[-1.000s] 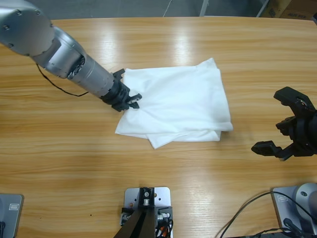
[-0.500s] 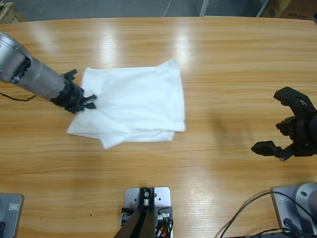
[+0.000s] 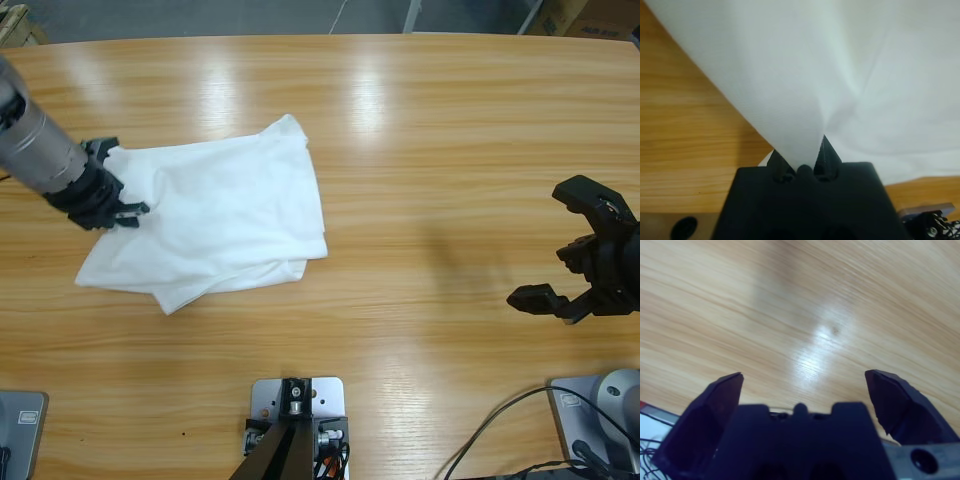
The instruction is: Fold clothes
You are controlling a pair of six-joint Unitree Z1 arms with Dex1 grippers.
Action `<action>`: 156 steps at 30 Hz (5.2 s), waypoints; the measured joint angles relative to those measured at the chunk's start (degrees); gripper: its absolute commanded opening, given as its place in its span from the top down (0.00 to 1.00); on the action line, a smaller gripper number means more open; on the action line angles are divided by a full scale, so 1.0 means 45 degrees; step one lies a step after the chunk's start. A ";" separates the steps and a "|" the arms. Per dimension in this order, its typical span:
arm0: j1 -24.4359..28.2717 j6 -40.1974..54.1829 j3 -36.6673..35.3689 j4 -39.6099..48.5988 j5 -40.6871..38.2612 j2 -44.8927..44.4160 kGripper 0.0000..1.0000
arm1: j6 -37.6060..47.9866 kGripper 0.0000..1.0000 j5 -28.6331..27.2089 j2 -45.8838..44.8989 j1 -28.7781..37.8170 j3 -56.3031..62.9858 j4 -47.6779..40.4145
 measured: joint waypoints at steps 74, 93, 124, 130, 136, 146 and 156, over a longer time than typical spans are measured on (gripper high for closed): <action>0.0723 0.6582 -0.2093 0.4768 0.1506 0.0127 1.00 | 0.0052 0.02 0.0003 0.1181 0.0596 0.0193 -0.0955; -0.5047 0.6291 -0.7720 0.7945 0.1735 0.1367 1.00 | 0.0481 0.02 0.0004 0.1420 0.1186 0.0361 -0.1297; -0.3902 0.7382 -0.8417 0.5813 -0.2917 0.1690 0.00 | 0.0574 0.09 0.0003 0.1691 0.1431 0.0612 -0.1981; -0.0781 0.6077 -0.4638 0.3161 -0.3143 -0.2478 0.00 | -0.0591 0.31 -0.0022 0.1668 0.1493 -0.1667 -0.1042; -0.0768 0.5130 0.1098 -0.0994 -0.4354 -0.4648 0.00 | -0.0921 0.62 0.2864 0.3050 0.1081 -0.5438 -0.0287; -0.1005 0.4741 0.5720 -0.5102 -0.5077 -0.6333 0.00 | -0.0498 0.41 0.5646 0.7698 -0.0618 -1.0992 0.0814; -0.1162 0.4713 0.5264 -0.5295 -0.5078 -0.6318 0.00 | -0.0039 0.41 0.6779 1.0575 -0.0762 -1.2988 0.0921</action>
